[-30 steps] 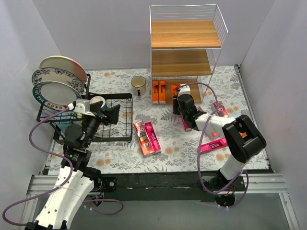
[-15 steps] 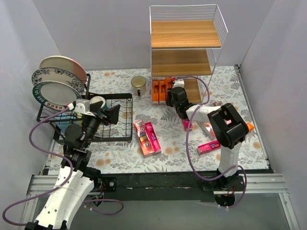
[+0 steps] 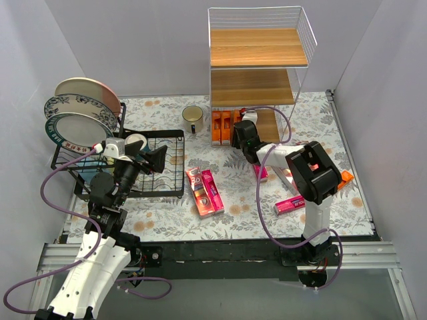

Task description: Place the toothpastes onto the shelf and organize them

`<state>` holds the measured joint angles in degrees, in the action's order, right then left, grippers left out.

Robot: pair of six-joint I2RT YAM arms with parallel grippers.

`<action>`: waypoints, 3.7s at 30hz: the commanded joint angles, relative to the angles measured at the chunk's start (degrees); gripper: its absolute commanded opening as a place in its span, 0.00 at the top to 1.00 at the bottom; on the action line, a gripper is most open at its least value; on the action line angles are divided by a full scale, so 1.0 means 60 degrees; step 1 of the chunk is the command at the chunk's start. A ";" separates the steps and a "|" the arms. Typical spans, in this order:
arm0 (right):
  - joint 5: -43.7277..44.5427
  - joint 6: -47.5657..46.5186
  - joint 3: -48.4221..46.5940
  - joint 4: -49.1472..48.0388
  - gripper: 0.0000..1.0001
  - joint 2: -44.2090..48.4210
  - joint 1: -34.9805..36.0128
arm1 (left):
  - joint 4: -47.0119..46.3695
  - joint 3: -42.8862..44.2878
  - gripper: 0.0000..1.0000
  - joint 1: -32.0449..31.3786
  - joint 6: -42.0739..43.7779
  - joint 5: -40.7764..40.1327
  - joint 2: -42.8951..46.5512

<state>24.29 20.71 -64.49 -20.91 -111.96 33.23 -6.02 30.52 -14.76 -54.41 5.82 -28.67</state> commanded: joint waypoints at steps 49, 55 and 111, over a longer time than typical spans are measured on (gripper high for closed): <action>0.1445 0.0840 0.3087 0.7188 0.08 0.8274 -0.2780 | 0.0227 -0.0004 0.02 -0.0732 0.0397 -0.0736 0.0939; 0.1035 0.0870 0.3584 0.8025 0.10 0.8553 -0.4731 | 0.0183 -0.0092 0.02 -0.1142 0.0587 -0.1158 0.1174; -0.2686 -0.1284 0.3616 0.7367 0.57 0.9799 -0.5555 | 0.0212 -0.0063 0.02 -0.2271 0.1159 -0.1557 -0.0657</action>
<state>12.36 15.31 -38.94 25.61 -50.78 -5.04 -4.97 29.58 -28.25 -48.18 -3.64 -31.62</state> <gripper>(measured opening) 0.468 0.981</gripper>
